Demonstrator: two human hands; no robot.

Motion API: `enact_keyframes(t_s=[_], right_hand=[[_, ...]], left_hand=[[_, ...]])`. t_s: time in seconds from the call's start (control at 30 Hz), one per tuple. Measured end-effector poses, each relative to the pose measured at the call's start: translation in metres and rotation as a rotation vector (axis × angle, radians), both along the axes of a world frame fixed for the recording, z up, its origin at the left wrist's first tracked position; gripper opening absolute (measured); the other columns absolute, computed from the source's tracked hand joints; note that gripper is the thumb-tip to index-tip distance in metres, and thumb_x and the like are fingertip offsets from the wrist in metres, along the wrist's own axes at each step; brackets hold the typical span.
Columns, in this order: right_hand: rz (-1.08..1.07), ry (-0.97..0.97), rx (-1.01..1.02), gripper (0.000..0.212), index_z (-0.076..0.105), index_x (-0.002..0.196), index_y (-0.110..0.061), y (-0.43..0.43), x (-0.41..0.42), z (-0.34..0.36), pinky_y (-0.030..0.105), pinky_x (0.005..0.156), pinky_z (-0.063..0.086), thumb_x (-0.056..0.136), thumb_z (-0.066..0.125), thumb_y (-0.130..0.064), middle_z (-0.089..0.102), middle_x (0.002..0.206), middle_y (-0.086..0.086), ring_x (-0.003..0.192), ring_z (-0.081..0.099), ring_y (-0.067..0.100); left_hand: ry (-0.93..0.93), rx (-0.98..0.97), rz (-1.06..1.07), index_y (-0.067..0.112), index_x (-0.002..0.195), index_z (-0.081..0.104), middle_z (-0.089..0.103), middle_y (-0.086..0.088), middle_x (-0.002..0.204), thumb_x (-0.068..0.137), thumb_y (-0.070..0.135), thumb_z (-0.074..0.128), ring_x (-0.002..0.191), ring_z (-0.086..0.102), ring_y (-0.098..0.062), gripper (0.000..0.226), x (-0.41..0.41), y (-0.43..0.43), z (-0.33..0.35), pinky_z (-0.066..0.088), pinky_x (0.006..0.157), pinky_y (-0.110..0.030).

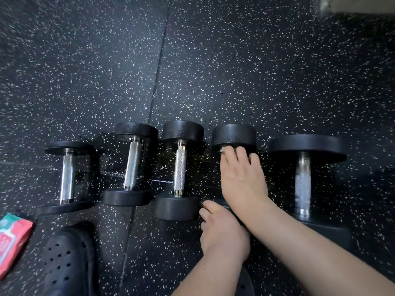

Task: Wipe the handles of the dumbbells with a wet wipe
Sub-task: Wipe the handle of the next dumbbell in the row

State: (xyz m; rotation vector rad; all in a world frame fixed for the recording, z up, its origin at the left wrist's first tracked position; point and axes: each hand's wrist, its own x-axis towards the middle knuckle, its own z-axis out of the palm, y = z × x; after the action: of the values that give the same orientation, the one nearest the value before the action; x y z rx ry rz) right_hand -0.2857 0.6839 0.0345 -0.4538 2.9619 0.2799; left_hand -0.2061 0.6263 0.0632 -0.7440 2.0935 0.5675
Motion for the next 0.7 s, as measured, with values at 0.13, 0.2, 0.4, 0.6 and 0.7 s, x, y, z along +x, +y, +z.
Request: enact_keyframes(t_s=[0.13, 0.2, 0.4, 0.6, 0.7], right_hand=[[0.043, -0.040, 0.010, 0.043, 0.066, 0.125, -0.011, -0.001, 0.000, 0.004, 0.044, 0.084, 0.036, 0.093, 0.037, -0.013, 0.047, 0.131, 0.009, 0.113, 0.042, 0.031], [0.049, -0.030, -0.001, 0.042, 0.069, 0.117, -0.012, -0.002, 0.001, 0.005, 0.044, 0.084, 0.037, 0.093, 0.035, -0.012, 0.048, 0.128, 0.008, 0.113, 0.040, 0.031], [0.007, 0.014, -0.005, 0.043, 0.067, 0.127, -0.013, -0.001, 0.004, -0.002, 0.043, 0.081, 0.036, 0.093, 0.040, -0.013, 0.049, 0.128, 0.006, 0.106, 0.042, 0.029], [-0.097, 0.108, -0.150, 0.035, 0.065, 0.130, -0.015, 0.012, 0.009, -0.012, 0.044, 0.076, 0.039, 0.097, 0.060, -0.024, 0.058, 0.124, 0.004, 0.100, 0.053, 0.030], [-0.142, 0.108, -0.211, 0.039, 0.064, 0.135, -0.018, 0.015, 0.012, -0.012, 0.045, 0.075, 0.043, 0.099, 0.058, -0.028, 0.060, 0.127, 0.002, 0.102, 0.055, 0.031]], left_hand=[[-0.004, -0.007, 0.000, 0.009, 0.148, 0.019, 0.035, -0.006, 0.143, 0.092, 0.021, 0.061, 0.126, 0.055, -0.029, 0.071, -0.001, 0.002, 0.001, 0.049, 0.097, -0.040], [-0.002, -0.002, -0.002, 0.009, 0.148, 0.020, 0.035, -0.006, 0.142, 0.093, 0.021, 0.059, 0.125, 0.055, -0.028, 0.068, 0.000, 0.002, 0.002, 0.050, 0.097, -0.041], [-0.013, 0.008, 0.006, 0.009, 0.148, 0.019, 0.035, -0.006, 0.142, 0.092, 0.025, 0.061, 0.124, 0.056, -0.029, 0.072, -0.001, -0.001, 0.001, 0.050, 0.095, -0.042], [0.002, 0.016, -0.016, 0.008, 0.147, 0.019, 0.036, -0.007, 0.141, 0.091, 0.035, 0.070, 0.125, 0.056, -0.030, 0.080, 0.000, -0.002, 0.001, 0.051, 0.096, -0.042], [0.007, 0.005, -0.025, 0.007, 0.150, 0.015, 0.036, -0.008, 0.144, 0.091, 0.040, 0.074, 0.128, 0.055, -0.030, 0.090, 0.000, -0.001, 0.002, 0.050, 0.098, -0.041]])
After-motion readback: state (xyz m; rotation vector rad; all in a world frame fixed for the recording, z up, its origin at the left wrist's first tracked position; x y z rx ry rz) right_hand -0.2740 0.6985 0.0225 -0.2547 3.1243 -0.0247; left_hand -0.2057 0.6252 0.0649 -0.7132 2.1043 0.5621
